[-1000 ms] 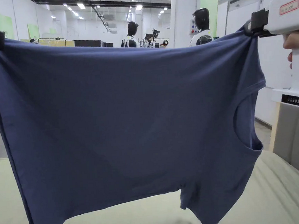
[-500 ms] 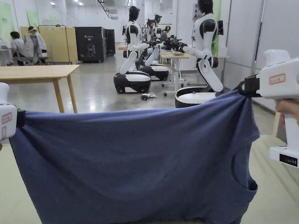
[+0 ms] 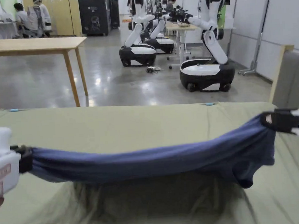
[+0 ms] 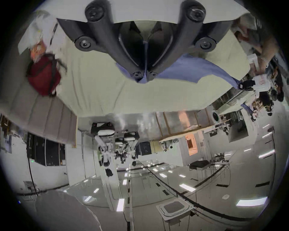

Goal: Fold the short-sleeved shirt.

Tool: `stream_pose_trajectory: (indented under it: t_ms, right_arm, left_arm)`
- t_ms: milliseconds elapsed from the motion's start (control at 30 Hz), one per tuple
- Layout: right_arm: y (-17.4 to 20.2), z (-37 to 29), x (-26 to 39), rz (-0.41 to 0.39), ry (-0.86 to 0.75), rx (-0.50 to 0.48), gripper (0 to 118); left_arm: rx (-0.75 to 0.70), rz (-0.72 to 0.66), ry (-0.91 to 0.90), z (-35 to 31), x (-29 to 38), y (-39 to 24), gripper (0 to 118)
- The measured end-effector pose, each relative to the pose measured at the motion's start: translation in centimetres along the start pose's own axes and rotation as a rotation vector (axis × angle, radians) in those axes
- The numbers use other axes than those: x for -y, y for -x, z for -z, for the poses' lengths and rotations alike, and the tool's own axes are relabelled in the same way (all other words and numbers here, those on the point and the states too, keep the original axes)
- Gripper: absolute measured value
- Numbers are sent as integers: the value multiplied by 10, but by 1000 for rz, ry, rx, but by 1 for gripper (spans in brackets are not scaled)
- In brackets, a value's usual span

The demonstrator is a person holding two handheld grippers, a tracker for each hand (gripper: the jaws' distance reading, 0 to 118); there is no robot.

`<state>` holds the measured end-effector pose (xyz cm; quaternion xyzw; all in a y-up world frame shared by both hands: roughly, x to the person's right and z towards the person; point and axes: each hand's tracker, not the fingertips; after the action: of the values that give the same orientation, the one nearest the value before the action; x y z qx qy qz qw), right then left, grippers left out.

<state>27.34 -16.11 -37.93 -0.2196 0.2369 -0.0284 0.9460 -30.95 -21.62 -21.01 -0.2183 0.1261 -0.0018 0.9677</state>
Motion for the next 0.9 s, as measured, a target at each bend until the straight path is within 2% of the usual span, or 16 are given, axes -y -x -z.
stream_pose_trajectory:
  t_ms: [133,267,367,433,467,500,533,567,600,633,733,800,833,867,900]
  right_arm:
    - [5,-32,95,-14,119,4,7]
    - [4,-35,182,-45,286,18,7]
    - [-6,-24,230,-18,385,26,7]
    - [-11,-17,249,-21,442,68,7]
    - [-14,-16,254,-22,442,72,7]
    - [-15,-16,256,-26,433,75,11]
    - [-14,-19,257,-42,402,105,27]
    - [-11,-23,255,-75,345,147,49]
    - [-9,-29,251,-100,296,156,74]
    - [-6,-38,245,-104,245,146,92]
    - [9,-78,233,-75,75,67,92]
    - [18,-95,232,-97,29,88,91]
    - [27,-107,234,-113,16,121,90]
    - [29,-114,236,-113,27,116,78]
    - [30,-118,239,-109,28,112,52]
  left_arm:
    - [53,-20,129,-42,87,2,2]
    - [73,3,285,-49,162,7,2]
    - [50,21,367,-44,198,1,2]
    - [47,26,364,-39,210,0,5]
    - [44,21,365,-39,213,-3,13]
    - [45,17,360,-40,214,-2,34]
    - [36,14,339,-43,214,-3,83]
    - [30,8,326,-47,213,-3,108]
    - [37,7,315,-56,210,-5,113]
    - [50,6,267,-66,206,-7,112]
    - [20,21,187,-106,193,-21,112]
    - [-16,5,119,-133,194,-27,111]
    - [-31,-10,117,-141,199,-26,105]
    - [-45,-35,110,-151,203,-26,93]
    - [-54,-44,123,-157,206,-27,66]
